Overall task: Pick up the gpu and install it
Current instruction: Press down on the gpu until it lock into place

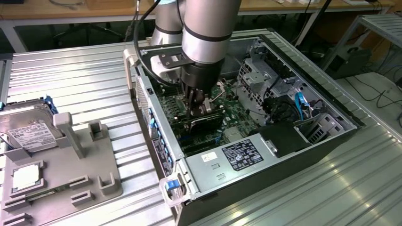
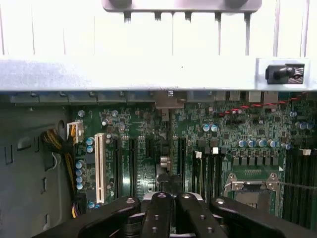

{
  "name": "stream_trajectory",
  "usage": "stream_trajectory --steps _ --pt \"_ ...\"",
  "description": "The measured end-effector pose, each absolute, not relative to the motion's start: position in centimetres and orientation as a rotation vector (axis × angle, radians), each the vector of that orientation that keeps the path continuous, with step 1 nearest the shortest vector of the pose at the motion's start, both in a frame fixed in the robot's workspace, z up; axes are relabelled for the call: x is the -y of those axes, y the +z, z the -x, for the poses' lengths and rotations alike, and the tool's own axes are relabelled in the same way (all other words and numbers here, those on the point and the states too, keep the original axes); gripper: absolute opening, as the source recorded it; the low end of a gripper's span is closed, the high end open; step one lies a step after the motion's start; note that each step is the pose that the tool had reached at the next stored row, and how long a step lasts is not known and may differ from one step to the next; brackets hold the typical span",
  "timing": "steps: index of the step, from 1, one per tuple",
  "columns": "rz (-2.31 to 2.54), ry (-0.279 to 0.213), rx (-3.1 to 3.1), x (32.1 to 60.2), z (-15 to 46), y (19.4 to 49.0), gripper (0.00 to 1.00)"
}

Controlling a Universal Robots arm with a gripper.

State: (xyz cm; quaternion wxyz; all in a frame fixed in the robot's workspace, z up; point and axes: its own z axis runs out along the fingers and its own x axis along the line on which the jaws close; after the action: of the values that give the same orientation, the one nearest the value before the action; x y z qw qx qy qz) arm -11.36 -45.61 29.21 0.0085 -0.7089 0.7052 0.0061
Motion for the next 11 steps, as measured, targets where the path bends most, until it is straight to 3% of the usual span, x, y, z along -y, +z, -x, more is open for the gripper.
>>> stream_trajectory --steps 5,11 --pt "2.257 0.119 -2.247 45.62 11.3 29.21 0.11" --pt "2.263 0.137 -2.253 45.61 11.2 29.03 0.11"
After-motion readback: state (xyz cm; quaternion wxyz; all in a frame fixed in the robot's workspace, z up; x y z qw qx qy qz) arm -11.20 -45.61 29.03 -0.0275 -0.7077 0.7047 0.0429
